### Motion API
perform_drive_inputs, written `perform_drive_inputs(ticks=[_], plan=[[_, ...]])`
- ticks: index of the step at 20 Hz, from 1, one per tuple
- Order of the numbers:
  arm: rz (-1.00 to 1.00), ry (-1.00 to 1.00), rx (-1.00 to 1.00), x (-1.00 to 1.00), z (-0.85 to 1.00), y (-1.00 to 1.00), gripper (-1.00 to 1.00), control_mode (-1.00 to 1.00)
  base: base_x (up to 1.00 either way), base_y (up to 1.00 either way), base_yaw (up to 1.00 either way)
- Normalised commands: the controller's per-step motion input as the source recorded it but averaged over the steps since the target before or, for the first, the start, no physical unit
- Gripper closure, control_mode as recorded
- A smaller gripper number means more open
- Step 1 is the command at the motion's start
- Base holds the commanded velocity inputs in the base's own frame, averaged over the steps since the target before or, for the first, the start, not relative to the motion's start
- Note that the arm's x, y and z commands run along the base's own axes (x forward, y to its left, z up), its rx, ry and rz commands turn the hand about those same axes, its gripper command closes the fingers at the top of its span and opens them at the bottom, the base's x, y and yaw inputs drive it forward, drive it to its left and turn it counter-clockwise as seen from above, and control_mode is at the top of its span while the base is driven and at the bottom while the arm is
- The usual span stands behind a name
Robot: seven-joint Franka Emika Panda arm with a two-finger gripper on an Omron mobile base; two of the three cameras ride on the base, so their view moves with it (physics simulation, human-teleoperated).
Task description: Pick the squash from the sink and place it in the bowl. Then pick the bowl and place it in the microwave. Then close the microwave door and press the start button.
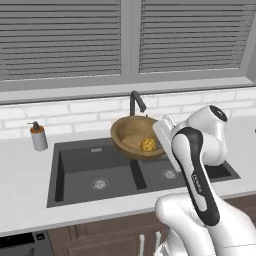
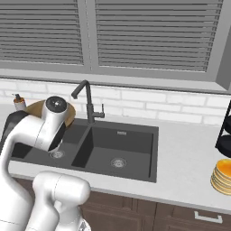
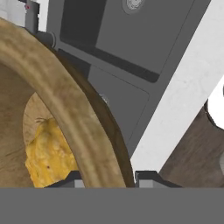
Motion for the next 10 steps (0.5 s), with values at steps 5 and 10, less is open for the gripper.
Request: perform_drive_inputs(ticks=[5,10], plan=[[-0.03,0.00,0.00,-0.04,0.00,0.00,1.00,-1.00,0.00,0.00,0.00],[-0.09,0.00,0.00,-0.12,0.00,0.00,1.00,1.00,-0.37,0.00,-0.25]])
